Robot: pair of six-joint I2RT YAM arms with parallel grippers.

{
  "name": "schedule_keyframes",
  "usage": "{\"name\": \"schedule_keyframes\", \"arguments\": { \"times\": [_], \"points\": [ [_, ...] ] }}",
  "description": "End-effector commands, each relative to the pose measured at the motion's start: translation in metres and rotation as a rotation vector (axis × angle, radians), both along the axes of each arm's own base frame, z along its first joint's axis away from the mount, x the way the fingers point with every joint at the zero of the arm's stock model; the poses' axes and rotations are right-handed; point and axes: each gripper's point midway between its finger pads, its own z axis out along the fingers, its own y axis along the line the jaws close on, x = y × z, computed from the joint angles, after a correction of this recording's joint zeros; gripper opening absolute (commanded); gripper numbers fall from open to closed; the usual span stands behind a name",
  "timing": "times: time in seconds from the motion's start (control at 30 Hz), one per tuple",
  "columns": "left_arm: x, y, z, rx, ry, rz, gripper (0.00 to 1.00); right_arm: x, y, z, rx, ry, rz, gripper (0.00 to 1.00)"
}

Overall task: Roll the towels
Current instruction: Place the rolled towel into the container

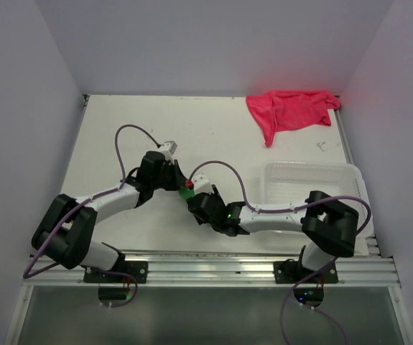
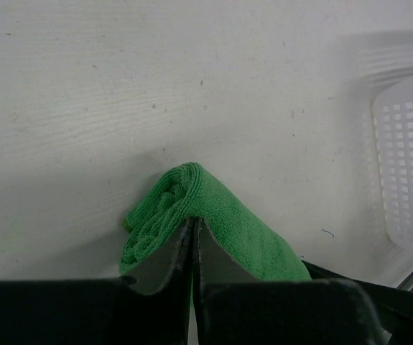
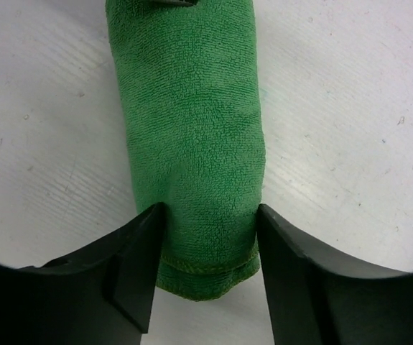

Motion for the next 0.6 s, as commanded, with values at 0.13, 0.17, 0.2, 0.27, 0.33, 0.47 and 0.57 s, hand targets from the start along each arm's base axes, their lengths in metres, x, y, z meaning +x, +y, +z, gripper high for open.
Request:
{"name": "schedule_keyframes", "arguments": {
  "times": [0.13,0.17,0.2,0.27,0.33,0.47,0.57],
  "points": [
    [0.0,0.003,-0.007,0.028,-0.027,-0.013,0.06,0.004,0.019,0.04,0.165,0.046,0.04,0.78],
    [0.001,0.003,-0.007,0.029,-0.027,-0.012,0.06,0.003,0.021,0.041,0.173,0.052,0.05,0.84],
    [0.0,0.003,-0.007,0.029,-0.025,-0.013,0.06,0.006,0.021,0.044,0.184,0.055,0.048,0.85],
    [0.0,0.003,-0.008,0.029,-0.023,-0.012,0.06,0.007,0.026,0.046,0.205,0.07,0.072,0.86],
    [-0.001,0.003,-0.008,0.027,-0.022,-0.012,0.06,0.012,0.029,0.046,0.223,0.078,0.076,0.87],
    [-0.001,0.003,-0.008,0.026,-0.022,-0.014,0.06,0.019,0.035,0.037,0.225,0.112,0.095,0.88],
    [-0.002,0.004,-0.008,0.028,-0.019,-0.012,0.06,0.025,0.037,0.029,0.222,0.136,0.089,0.88]
  ]
}}
